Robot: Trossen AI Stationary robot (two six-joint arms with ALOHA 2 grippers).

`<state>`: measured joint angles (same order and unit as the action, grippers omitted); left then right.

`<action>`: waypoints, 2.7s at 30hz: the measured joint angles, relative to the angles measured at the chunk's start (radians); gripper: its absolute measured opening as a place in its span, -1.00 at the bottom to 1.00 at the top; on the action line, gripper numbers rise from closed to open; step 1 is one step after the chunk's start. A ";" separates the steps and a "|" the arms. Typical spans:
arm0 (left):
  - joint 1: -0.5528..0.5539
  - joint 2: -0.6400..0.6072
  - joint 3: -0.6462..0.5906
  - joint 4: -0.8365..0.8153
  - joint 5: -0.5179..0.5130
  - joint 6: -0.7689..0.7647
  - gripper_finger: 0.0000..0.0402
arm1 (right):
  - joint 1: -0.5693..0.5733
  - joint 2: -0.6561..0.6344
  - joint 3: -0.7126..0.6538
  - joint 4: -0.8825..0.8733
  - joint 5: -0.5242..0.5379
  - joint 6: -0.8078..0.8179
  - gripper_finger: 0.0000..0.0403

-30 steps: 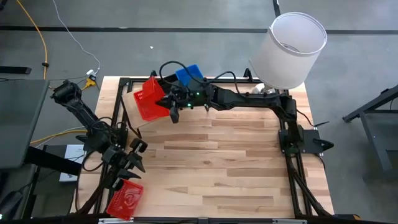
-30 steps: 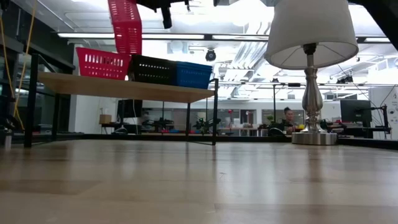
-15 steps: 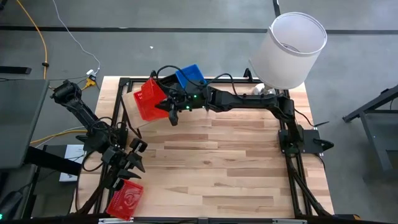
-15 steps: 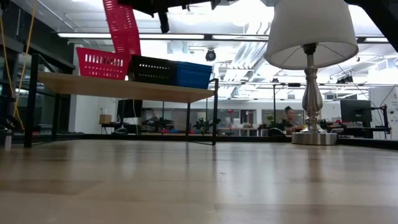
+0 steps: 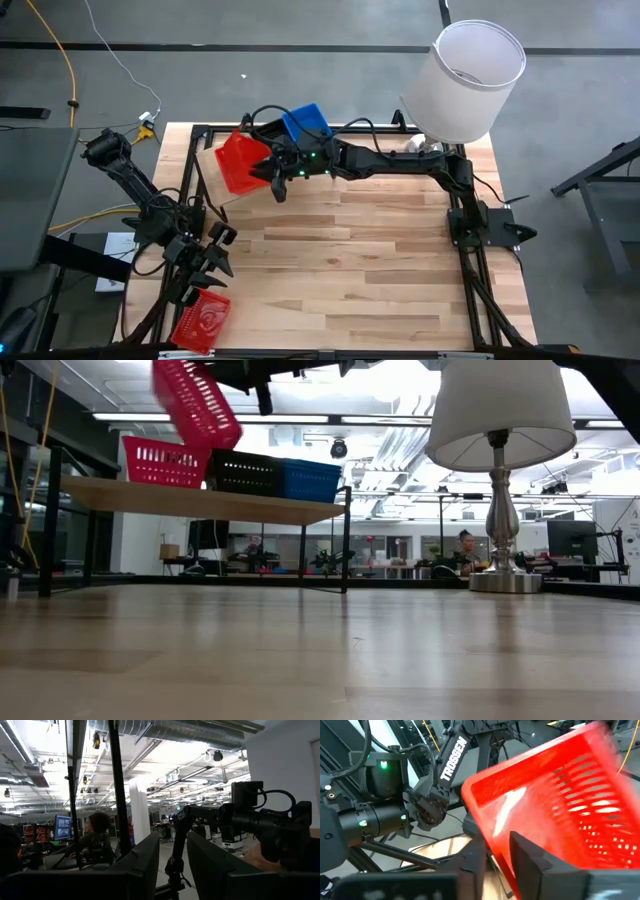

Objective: Stack baskets on shelf by color
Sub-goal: Stack the right red bin on top of the other red bin on the shelf

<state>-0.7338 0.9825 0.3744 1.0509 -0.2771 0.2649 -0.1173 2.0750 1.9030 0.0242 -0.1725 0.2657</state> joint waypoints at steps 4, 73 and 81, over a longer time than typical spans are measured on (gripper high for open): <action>0.000 0.000 0.000 0.000 0.000 0.000 -0.54 | 0.000 0.000 0.000 0.001 0.008 -0.001 -0.41; 0.336 0.321 1.105 -2.361 -0.607 -1.154 -0.33 | 0.342 -1.087 -1.308 -0.241 0.548 0.014 -0.25; 0.550 0.320 1.111 -2.596 -0.260 -1.210 -0.02 | 0.342 -1.087 -1.311 -0.233 0.543 0.007 -0.25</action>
<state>-0.1842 1.3025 1.4857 -1.5450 -0.5371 -0.9446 0.2249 0.9882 0.5919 -0.2092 0.3702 0.2726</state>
